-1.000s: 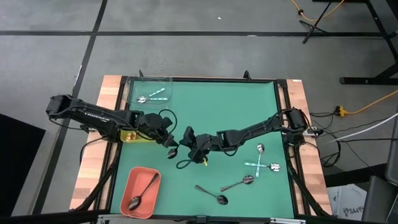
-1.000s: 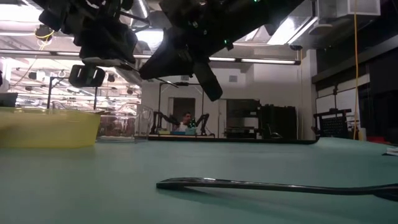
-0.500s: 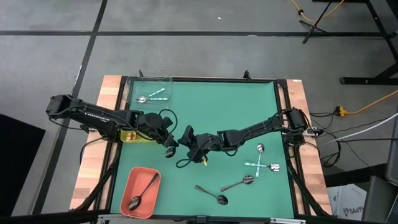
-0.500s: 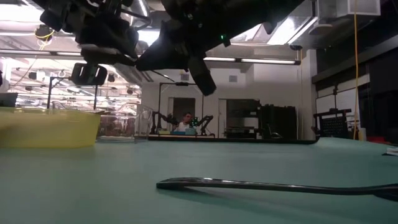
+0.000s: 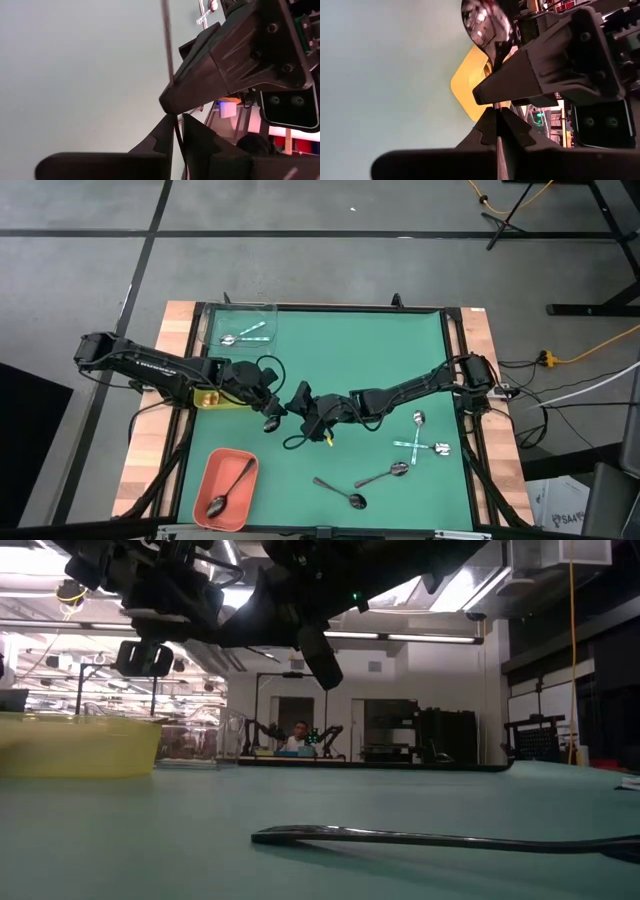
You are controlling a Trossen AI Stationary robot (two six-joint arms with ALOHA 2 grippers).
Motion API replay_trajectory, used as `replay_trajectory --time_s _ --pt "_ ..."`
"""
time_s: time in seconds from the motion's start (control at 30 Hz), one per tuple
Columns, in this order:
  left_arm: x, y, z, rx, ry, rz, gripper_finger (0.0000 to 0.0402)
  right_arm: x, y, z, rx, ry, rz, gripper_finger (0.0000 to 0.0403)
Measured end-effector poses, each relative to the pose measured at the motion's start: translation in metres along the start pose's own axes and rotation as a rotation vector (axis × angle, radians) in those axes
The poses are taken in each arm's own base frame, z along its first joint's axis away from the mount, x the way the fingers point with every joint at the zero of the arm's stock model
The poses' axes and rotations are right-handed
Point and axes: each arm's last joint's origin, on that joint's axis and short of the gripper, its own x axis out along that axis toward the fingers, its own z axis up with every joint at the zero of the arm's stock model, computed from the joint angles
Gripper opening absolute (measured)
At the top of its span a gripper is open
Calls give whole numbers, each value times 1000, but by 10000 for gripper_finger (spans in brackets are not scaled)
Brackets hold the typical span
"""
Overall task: Sort silverware by color (type)
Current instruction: Put the black spoon into the orange bin
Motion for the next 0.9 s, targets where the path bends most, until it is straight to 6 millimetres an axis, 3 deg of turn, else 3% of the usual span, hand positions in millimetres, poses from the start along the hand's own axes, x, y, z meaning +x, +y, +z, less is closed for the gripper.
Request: replay_trajectory --time_s 0.2,0.9 --pt "0 1 0 -3 1 11 5 0 0 0 1 0 1 1" --pt "0 1 0 -2 -4 17 4 0 0 0 3 0 2 2"
